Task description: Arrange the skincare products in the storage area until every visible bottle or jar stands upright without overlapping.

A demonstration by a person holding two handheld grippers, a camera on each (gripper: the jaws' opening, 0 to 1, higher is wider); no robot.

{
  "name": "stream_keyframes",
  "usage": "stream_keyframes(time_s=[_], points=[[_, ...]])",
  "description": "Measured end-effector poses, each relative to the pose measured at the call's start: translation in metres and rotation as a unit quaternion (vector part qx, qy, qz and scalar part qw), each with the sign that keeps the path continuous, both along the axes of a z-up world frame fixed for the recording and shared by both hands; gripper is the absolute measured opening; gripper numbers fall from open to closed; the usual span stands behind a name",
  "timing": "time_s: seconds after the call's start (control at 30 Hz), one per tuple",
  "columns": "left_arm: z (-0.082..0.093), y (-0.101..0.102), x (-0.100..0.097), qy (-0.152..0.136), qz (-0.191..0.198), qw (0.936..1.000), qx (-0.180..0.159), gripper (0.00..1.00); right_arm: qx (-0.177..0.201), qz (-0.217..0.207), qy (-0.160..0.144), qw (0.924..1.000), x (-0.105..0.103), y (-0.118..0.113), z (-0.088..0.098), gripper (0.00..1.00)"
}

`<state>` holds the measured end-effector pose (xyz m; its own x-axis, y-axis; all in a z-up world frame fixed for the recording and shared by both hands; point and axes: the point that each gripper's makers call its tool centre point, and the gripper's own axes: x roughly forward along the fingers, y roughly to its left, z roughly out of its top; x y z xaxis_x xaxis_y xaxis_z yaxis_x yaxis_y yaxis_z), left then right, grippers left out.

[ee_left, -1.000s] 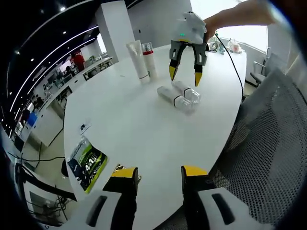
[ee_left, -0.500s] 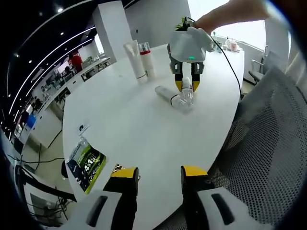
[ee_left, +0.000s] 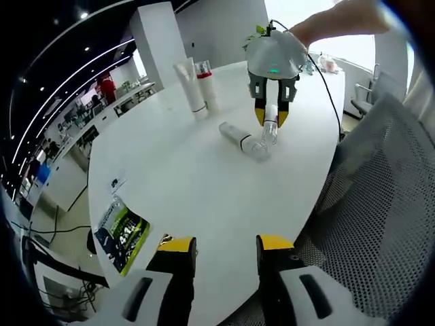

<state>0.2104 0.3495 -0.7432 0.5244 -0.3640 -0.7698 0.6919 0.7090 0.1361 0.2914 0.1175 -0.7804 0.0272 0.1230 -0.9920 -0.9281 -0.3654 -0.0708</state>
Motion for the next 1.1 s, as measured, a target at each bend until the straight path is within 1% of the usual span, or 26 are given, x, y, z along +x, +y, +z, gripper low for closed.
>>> stream_keyframes(time_s=[0.03, 0.07, 0.17, 0.23, 0.3, 0.33, 0.37, 0.43, 0.47, 0.5, 0.53, 0.57, 0.63, 0.67, 0.7, 0.73, 0.77, 0.8, 0.83, 0.87, 0.9, 0.93, 1.0, 1.03, 1.07, 1.1], points=[[0.000, 0.000, 0.000, 0.000, 0.000, 1.0000, 0.000, 0.37, 0.007, -0.005, -0.001, 1.0000, 0.000, 0.001, 0.001, 0.18], [0.000, 0.000, 0.000, 0.000, -0.001, 1.0000, 0.000, 0.37, 0.027, -0.029, -0.004, 0.9992, -0.001, 0.001, 0.007, 0.18], [0.003, -0.004, 0.000, -0.002, -0.001, 0.9999, -0.013, 0.37, 0.064, -0.068, 0.004, 0.9956, -0.006, 0.006, 0.017, 0.18], [0.008, -0.011, 0.000, -0.002, -0.002, 0.9992, -0.041, 0.38, 0.095, -0.100, 0.007, 0.9904, -0.009, 0.010, 0.024, 0.18], [0.009, -0.012, 0.001, -0.002, 0.000, 0.9988, -0.050, 0.38, 0.123, -0.127, 0.006, 0.9842, -0.011, 0.015, 0.031, 0.18], [0.009, -0.012, 0.001, -0.001, 0.001, 0.9987, -0.052, 0.38, 0.143, -0.141, 0.003, 0.9796, -0.012, 0.019, 0.036, 0.18], [0.010, -0.012, 0.001, -0.001, 0.004, 0.9985, -0.055, 0.38, 0.150, -0.147, 0.004, 0.9777, -0.012, 0.021, 0.037, 0.18], [0.011, -0.012, 0.002, 0.002, 0.011, 0.9978, -0.066, 0.38, 0.203, -0.185, 0.013, 0.9614, -0.016, 0.037, 0.048, 0.18], [0.011, -0.012, 0.002, 0.002, 0.012, 0.9977, -0.067, 0.38, 0.220, -0.199, 0.012, 0.9548, -0.016, 0.041, 0.052, 0.18], [0.011, -0.012, 0.002, 0.003, 0.014, 0.9975, -0.069, 0.38, 0.246, -0.215, 0.018, 0.9450, -0.018, 0.050, 0.059, 0.18], [0.011, -0.012, 0.002, 0.003, 0.015, 0.9973, -0.072, 0.38, 0.263, -0.224, 0.021, 0.9382, -0.019, 0.054, 0.062, 0.18], [0.012, -0.012, 0.002, 0.003, 0.016, 0.9971, -0.074, 0.38, 0.285, -0.244, 0.026, 0.9267, -0.020, 0.060, 0.068, 0.18], [0.012, -0.012, 0.002, 0.004, 0.017, 0.9969, -0.077, 0.38, 0.318, -0.265, 0.038, 0.9095, -0.022, 0.070, 0.075, 0.18], [0.012, -0.012, 0.003, 0.006, 0.019, 0.9965, -0.081, 0.38, 0.343, -0.285, 0.047, 0.8938, -0.023, 0.077, 0.082, 0.18], [0.013, -0.012, 0.003, 0.006, 0.021, 0.9962, -0.085, 0.38, 0.363, -0.291, 0.053, 0.8837, -0.024, 0.082, 0.087, 0.18], [0.014, -0.012, 0.003, 0.006, 0.023, 0.9958, -0.089, 0.39, 0.387, -0.308, 0.065, 0.8666, -0.025, 0.089, 0.093, 0.18], [0.014, -0.012, 0.004, 0.008, 0.025, 0.9953, -0.093, 0.39, 0.404, -0.317, 0.072, 0.8551, -0.026, 0.094, 0.097, 0.18], [0.016, -0.014, 0.003, 0.012, 0.028, 0.9941, -0.104, 0.39, 0.426, -0.333, 0.087, 0.8366, -0.027, 0.099, 0.103, 0.18], [0.018, -0.016, 0.003, 0.013, 0.030, 0.9930, -0.113, 0.39, 0.433, -0.340, 0.090, 0.8300, -0.027, 0.101, 0.104, 0.18], [0.020, -0.019, 0.004, 0.011, 0.029, 0.9918, -0.124, 0.40, 0.455, -0.355, 0.104, 0.8101, -0.028, 0.106, 0.110, 0.18], [0.023, -0.022, 0.004, 0.010, 0.029, 0.9897, -0.140, 0.40, 0.468, -0.363, 0.115, 0.7976, -0.030, 0.110, 0.114, 0.18], [0.026, -0.023, 0.004, 0.011, 0.034, 0.9879, -0.151, 0.43, 0.486, -0.376, 0.120, 0.7798, -0.029, 0.114, 0.118, 0.18], [0.027, -0.023, 0.006, 0.013, 0.042, 0.9859, -0.162, 0.48, 0.505, -0.391, 0.139, 0.7568, -0.032, 0.120, 0.124, 0.18], [0.028, -0.023, 0.006, 0.014, 0.044, 0.9849, -0.167, 0.49, 0.521, -0.395, 0.149, 0.7418, -0.033, 0.125, 0.128, 0.18], [0.029, -0.023, 0.006, 0.015, 0.044, 0.9842, -0.171, 0.49, 0.525, -0.395, 0.149, 0.7389, -0.034, 0.127, 0.129, 0.18], [0.031, -0.024, 0.006, 0.017, 0.047, 0.9824, -0.180, 0.49, 0.531, -0.404, 0.158, 0.7278, -0.035, 0.130, 0.130, 0.18]])
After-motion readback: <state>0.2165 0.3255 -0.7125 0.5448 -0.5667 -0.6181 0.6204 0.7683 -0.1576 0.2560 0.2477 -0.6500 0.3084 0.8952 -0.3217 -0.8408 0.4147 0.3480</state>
